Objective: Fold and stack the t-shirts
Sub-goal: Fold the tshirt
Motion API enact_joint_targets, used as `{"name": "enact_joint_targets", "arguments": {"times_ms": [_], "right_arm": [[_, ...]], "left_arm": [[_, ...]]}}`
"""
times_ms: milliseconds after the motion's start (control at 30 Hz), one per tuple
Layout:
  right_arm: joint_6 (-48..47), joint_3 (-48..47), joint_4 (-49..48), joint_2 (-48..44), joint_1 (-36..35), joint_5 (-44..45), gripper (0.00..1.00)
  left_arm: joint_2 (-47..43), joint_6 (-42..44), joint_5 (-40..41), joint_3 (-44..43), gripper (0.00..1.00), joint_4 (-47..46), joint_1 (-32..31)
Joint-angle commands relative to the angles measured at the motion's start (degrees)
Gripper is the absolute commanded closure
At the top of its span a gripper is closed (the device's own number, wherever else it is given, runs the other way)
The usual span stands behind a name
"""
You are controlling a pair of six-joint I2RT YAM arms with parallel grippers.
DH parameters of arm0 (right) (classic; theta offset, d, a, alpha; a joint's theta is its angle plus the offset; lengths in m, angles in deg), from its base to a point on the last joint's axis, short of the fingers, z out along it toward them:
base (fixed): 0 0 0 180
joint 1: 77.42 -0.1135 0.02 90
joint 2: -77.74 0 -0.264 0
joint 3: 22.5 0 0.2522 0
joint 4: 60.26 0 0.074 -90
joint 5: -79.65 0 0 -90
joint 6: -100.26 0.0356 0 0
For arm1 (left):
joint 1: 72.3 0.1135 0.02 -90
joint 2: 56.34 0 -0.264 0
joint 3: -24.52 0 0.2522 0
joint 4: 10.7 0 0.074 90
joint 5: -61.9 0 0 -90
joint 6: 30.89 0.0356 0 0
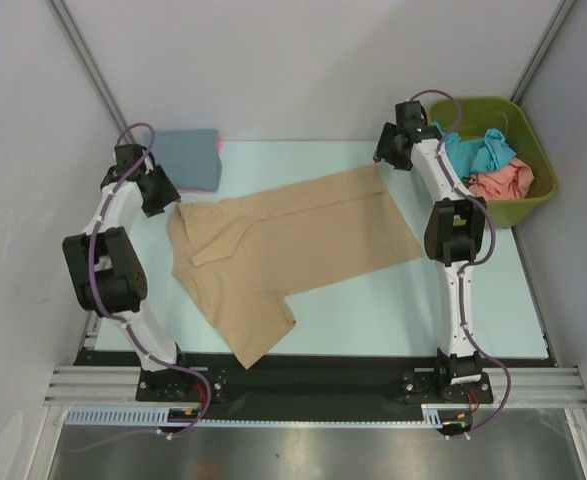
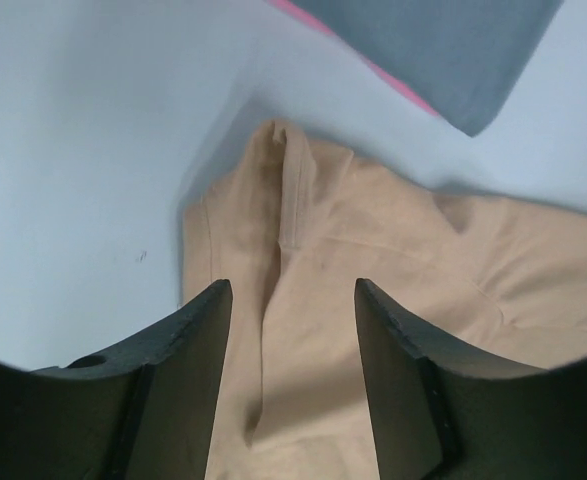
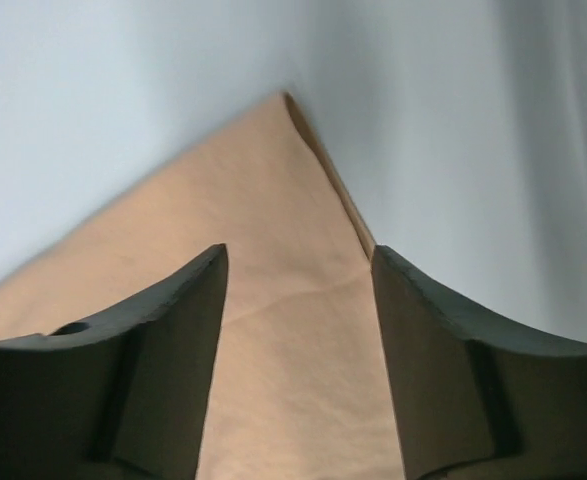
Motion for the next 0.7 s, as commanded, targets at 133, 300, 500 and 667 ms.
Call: {"name": "enact_joint_targets", "arguments": {"times_ms": [133,300,500,667], "right_arm": [[-4.71,-0.65,-11.30,2.76,-0.32,-4.54,0.32],[-4.36,-1.35,-13.51,3.55,-0.40,-5.43,0.32],[-4.97,-0.29,-13.07,3.64,0.30,-5.60,0.32],[-4.44,-0.12,-13.77,4.07,0.65,-6.39,0.32]], "left_arm": [[9.64,4.31,-0.12,-6.42,0.48,-2.20,0.47],[12.20,3.35,-0.21,-7.65,0.51,-3.78,0.56],[12.38,1.94,-0.38,-7.48,0.52,-6.67,0.56],[15.18,-0.17,-1.17,-10.01,0.51,-6.51,0.56]]}}
